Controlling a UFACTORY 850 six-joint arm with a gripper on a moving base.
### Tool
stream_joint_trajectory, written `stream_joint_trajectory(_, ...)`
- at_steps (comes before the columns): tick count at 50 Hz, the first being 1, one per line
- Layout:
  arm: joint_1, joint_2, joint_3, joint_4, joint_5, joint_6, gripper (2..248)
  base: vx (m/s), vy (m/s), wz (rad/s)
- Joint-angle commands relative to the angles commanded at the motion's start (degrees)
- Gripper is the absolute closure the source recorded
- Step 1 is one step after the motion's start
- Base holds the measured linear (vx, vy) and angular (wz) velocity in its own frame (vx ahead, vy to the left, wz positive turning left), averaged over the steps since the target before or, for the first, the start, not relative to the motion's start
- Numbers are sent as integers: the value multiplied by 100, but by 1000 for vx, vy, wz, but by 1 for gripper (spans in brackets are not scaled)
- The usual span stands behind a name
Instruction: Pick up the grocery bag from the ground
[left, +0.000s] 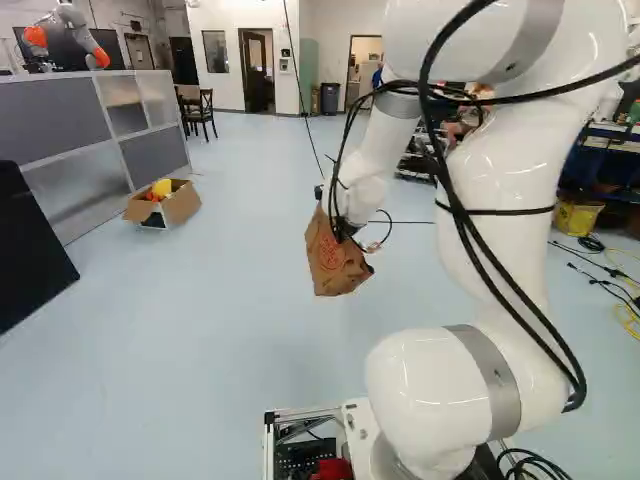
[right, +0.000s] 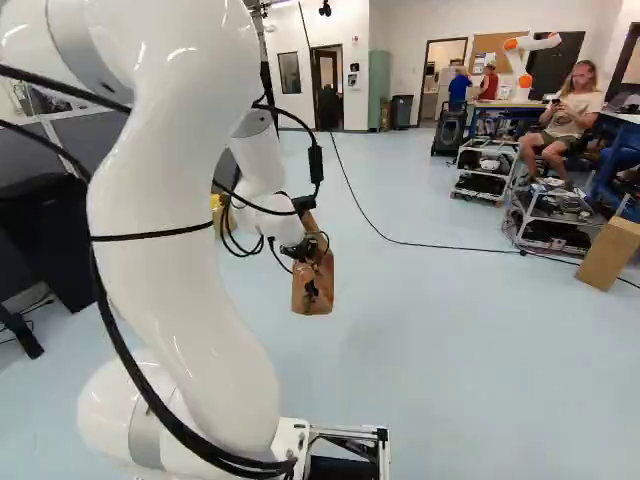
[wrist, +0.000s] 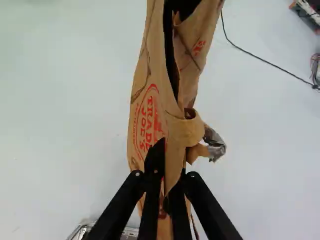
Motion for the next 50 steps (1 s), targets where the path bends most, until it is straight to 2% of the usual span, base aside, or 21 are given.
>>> stream_joint_trajectory(32, 0, 1695, 1657, 0, 1701, 648, 228, 0, 0, 0)
stream_joint_trajectory(50, 0, 2398, 2343, 0, 2406, 916, 228, 0, 0, 0)
